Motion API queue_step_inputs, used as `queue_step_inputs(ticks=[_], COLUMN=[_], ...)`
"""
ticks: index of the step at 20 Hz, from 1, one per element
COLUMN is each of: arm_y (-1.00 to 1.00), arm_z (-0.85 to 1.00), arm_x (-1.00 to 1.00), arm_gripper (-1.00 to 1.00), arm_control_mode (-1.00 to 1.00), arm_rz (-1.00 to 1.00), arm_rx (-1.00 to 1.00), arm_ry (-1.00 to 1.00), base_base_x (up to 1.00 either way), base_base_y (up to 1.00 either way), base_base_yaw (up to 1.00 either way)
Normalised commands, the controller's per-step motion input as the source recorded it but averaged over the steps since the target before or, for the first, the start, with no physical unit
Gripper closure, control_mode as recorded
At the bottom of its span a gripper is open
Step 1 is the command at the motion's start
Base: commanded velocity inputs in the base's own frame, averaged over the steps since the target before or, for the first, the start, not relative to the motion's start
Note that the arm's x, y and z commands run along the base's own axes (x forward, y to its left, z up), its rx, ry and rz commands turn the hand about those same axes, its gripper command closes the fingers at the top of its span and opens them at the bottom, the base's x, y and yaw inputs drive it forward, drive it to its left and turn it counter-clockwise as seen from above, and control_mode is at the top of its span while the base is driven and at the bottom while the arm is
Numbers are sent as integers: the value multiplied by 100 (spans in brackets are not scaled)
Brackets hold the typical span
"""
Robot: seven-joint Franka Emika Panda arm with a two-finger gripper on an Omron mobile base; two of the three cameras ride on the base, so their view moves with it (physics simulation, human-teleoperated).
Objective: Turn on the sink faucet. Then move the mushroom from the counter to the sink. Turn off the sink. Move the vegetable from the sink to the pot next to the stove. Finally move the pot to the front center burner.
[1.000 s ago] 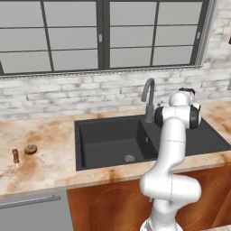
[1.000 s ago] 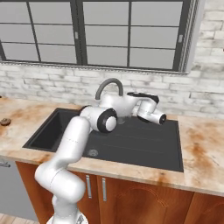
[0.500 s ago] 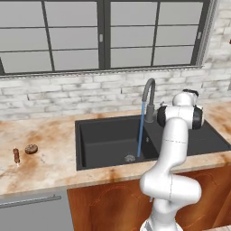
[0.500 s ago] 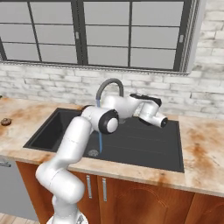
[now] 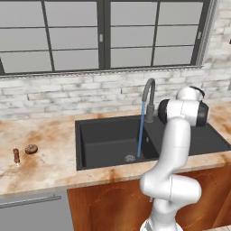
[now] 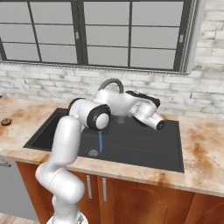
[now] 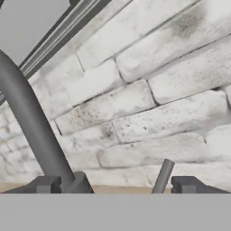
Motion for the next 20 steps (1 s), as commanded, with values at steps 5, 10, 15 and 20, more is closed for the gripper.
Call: queue_step_inputs(ticks=[5, 10, 15, 20], arm_y=[25, 5, 0, 6], arm_z=[30, 16, 21, 27], arm_x=[-46, -67, -73, -63], arm_gripper=[-100, -100, -100, -100], arm_control_mode=[-100, -100, -100, -100], arm_rz=[-8, -6, -2, 2], arm_rx=[0, -4, -9, -23], arm_ry=[4, 0, -1, -5], base_base_x=[0, 0, 0, 0], base_base_y=[0, 0, 0, 0], base_base_yaw=[0, 0, 0, 0])
